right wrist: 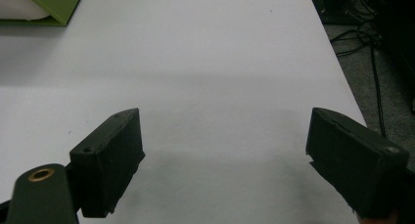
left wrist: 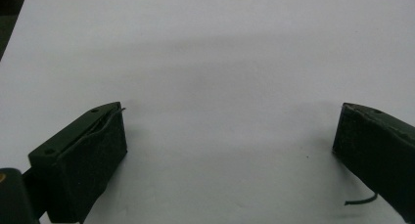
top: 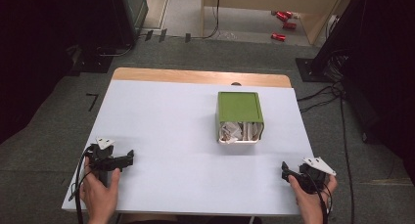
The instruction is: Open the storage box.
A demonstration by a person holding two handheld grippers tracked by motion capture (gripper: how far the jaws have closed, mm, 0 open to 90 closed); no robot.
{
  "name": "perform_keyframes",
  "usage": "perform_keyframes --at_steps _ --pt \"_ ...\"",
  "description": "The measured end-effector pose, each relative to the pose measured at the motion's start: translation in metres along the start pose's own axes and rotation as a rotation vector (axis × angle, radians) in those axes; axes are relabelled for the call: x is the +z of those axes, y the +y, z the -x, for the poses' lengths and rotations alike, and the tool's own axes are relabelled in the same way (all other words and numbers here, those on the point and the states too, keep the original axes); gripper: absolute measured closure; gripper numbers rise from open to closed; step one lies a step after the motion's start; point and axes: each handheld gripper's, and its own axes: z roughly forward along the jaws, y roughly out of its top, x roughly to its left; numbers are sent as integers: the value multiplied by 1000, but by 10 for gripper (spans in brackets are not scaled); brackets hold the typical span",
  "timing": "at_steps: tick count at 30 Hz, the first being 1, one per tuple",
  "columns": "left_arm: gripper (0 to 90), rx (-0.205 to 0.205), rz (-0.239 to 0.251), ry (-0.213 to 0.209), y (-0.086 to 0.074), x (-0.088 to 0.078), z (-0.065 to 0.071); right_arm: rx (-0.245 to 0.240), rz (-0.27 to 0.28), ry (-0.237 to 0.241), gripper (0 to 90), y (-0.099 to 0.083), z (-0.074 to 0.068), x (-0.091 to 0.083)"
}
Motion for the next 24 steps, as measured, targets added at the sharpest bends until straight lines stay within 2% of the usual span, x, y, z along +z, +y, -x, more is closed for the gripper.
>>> perform_keyframes --at_steps 10,24 --pt "0 0 1 0 0 0 0 -3 6 1 135 1 -2 -2" --pt "0 0 1 0 0 0 0 2 53 23 137 20 -14 -14"
